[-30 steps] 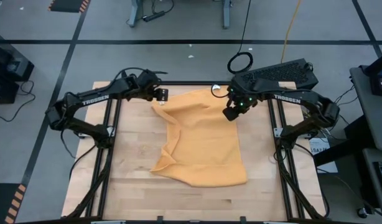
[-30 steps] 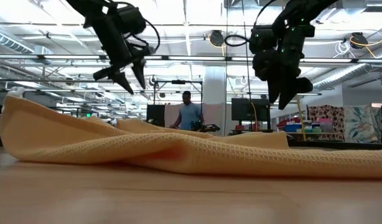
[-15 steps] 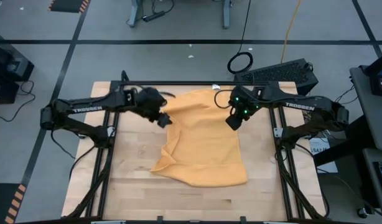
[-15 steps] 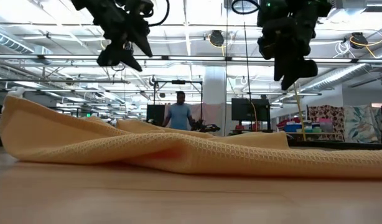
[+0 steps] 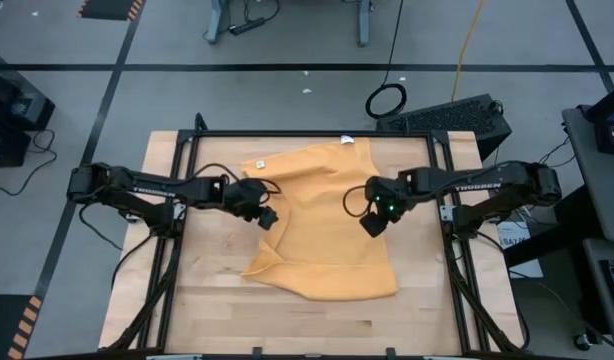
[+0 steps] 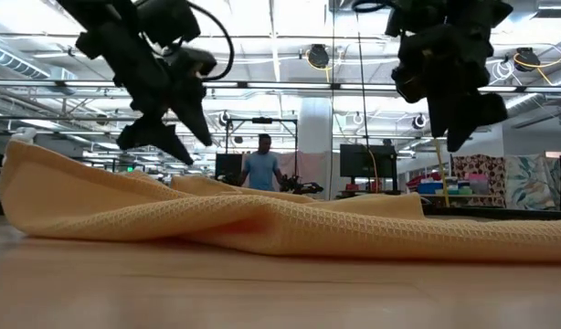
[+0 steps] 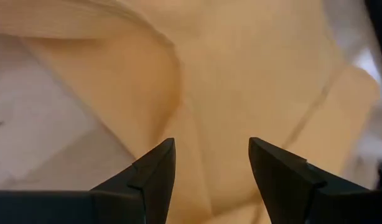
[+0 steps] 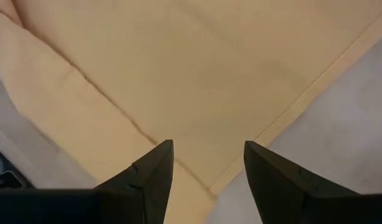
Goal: Roll towel
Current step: Roll the yellow towel
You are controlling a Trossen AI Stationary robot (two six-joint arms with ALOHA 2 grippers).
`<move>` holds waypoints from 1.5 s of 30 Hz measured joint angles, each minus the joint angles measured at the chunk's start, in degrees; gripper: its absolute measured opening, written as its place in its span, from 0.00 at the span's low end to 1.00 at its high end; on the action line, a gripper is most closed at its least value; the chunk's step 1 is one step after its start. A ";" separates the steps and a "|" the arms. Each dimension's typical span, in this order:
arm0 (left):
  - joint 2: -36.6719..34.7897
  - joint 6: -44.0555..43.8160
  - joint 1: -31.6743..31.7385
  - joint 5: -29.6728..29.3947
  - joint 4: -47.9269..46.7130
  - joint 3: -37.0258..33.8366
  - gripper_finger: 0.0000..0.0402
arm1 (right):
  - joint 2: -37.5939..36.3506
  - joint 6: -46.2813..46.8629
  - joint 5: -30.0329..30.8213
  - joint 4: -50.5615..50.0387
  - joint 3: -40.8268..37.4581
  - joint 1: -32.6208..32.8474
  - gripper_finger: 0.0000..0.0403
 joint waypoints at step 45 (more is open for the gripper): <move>-10.56 -10.76 -8.65 -7.82 -18.93 -1.36 0.02 | 9.31 20.87 19.38 16.03 0.05 16.08 0.32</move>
